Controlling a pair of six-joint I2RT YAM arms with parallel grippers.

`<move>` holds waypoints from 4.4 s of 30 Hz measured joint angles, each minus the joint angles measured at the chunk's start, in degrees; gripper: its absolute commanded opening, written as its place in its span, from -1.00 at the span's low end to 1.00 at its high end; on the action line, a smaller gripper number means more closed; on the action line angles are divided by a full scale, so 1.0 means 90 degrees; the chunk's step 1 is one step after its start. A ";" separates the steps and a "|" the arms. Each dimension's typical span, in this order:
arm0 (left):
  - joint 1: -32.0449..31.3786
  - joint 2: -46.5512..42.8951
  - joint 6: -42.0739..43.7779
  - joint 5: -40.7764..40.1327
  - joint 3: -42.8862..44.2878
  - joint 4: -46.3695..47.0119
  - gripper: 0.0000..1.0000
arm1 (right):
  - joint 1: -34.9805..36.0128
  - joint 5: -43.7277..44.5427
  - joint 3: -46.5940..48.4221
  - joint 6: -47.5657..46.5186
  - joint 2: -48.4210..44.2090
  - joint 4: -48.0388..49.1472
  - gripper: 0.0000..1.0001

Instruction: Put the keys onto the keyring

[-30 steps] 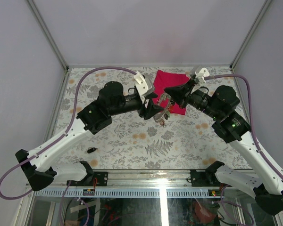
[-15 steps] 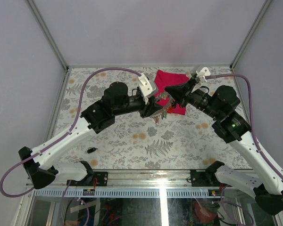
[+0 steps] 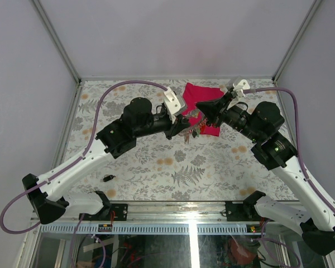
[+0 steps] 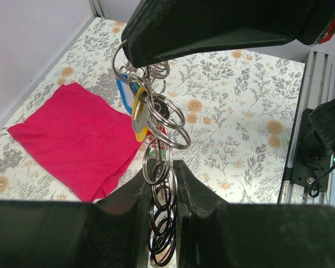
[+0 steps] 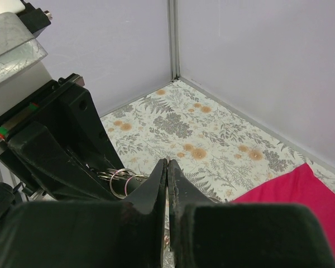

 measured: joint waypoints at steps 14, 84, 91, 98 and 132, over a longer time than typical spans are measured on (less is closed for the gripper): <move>-0.0007 0.0066 0.0007 -0.0017 0.0002 -0.0452 -1.00 | 0.0000 0.0661 -0.0002 -0.0267 -0.0262 0.0134 -0.23; -0.0007 -0.0129 -0.0782 -0.0894 -0.0027 -0.0216 -1.00 | 0.0311 -0.1134 -0.2599 -0.5360 -0.0401 0.2652 -0.87; -0.0007 -0.0129 -0.0782 -0.0899 -0.0027 -0.0216 -1.00 | 0.0323 -0.0930 -0.2596 -0.5207 -0.0413 0.2737 -0.93; -0.0007 -0.0129 -0.0782 -0.0906 -0.0027 -0.0211 -1.00 | 0.0330 -0.0814 -0.2596 -0.5005 -0.0452 0.2742 -1.00; -0.0007 -0.0967 -0.0600 -0.0100 -0.0245 0.0911 -0.20 | 0.0362 -0.0112 -0.2669 -0.1260 -0.0381 0.4779 -1.00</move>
